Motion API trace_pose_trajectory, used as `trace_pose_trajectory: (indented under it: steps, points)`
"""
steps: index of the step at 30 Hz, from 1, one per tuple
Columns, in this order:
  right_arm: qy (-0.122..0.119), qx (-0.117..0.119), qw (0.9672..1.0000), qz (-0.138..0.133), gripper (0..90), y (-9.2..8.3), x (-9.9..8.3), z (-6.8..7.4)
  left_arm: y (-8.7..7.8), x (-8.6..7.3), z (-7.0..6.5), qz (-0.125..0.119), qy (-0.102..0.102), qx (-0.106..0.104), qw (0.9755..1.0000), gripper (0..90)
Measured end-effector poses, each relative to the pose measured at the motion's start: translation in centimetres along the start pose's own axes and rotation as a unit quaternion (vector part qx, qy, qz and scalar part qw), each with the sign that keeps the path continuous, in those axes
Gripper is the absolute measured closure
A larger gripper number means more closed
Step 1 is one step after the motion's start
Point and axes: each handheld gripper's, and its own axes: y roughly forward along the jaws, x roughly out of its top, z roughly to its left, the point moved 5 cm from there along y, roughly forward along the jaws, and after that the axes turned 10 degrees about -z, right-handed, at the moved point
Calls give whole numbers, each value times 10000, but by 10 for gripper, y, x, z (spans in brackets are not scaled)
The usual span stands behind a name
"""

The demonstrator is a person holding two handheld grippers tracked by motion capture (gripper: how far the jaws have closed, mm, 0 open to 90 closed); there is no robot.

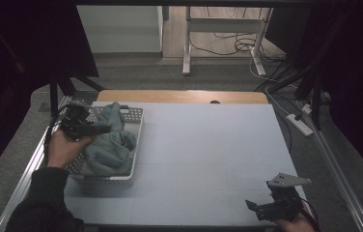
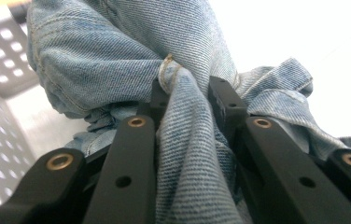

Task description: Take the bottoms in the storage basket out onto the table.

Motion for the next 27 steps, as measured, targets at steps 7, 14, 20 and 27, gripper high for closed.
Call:
trace_pose_trajectory:
  steps: [7,14,20,27]
  points:
    - [-2,0,10000,2,13,0,0,0,-17,26,-8,-128,62,-163,9998,732]
    - [-1,6,10000,2,13,0,0,0,-27,48,-21,-167,299,-38,9994,731]
    - [-4,10,10000,2,13,0,0,0,-36,69,-34,-251,488,-11,9985,731]
    - [-1,14,10000,3,13,0,0,0,-42,88,-46,-348,659,-28,9972,731]
